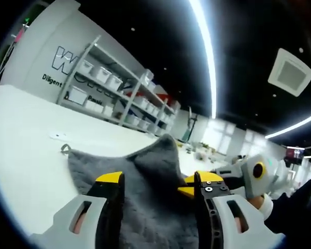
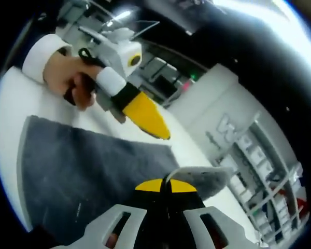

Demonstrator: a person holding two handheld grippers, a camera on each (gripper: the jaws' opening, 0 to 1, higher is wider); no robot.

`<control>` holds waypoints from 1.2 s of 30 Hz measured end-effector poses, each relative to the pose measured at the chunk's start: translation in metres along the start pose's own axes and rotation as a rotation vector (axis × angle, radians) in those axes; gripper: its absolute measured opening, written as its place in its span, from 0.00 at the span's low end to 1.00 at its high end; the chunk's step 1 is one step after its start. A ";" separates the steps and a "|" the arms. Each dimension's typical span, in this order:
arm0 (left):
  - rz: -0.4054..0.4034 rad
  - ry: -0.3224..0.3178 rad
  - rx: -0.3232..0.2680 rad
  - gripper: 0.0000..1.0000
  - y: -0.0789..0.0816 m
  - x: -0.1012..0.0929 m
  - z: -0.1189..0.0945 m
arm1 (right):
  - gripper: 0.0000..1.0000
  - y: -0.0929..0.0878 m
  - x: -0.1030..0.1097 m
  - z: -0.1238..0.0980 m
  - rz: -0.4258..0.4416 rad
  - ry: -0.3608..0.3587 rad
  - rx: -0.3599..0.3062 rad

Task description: Open the folded towel by lifting each exposed corner and separating the folded layers until the towel lies flat within the target outline without major curled edges

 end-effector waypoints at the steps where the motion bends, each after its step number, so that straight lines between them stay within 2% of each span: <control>1: -0.002 -0.001 0.002 0.51 0.000 0.000 0.000 | 0.00 0.000 0.001 0.000 -0.001 0.001 -0.001; 11: -0.046 -0.028 0.011 0.42 -0.009 -0.012 -0.002 | 0.00 0.008 0.017 0.007 -0.054 0.040 0.009; 19: 0.012 -0.021 0.039 0.36 -0.016 -0.016 0.000 | 0.00 0.011 0.023 0.009 -0.076 0.057 0.013; 23: 0.046 0.015 0.055 0.35 -0.020 -0.012 0.001 | 0.00 0.010 0.029 0.011 -0.088 0.079 0.022; 26: 0.037 0.004 0.072 0.34 -0.022 -0.013 0.001 | 0.00 0.008 0.034 0.013 -0.109 0.095 0.038; 32: 0.121 0.023 0.084 0.33 -0.023 -0.016 0.002 | 0.00 0.009 0.035 0.014 -0.120 0.107 0.041; 36: 0.226 0.069 0.135 0.30 -0.028 -0.009 0.004 | 0.00 0.009 0.037 0.015 -0.126 0.112 0.041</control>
Point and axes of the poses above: the point that each gripper's makers call its tool centre point, and the gripper's own axes: z roughly forward along the fingers, x roughly to its left, y roughly out of its top, the point moved 5 cm from there along -z, roughly backward along the fingers, and after that the axes turned 4 degrees about y, right-handed, at the moved point
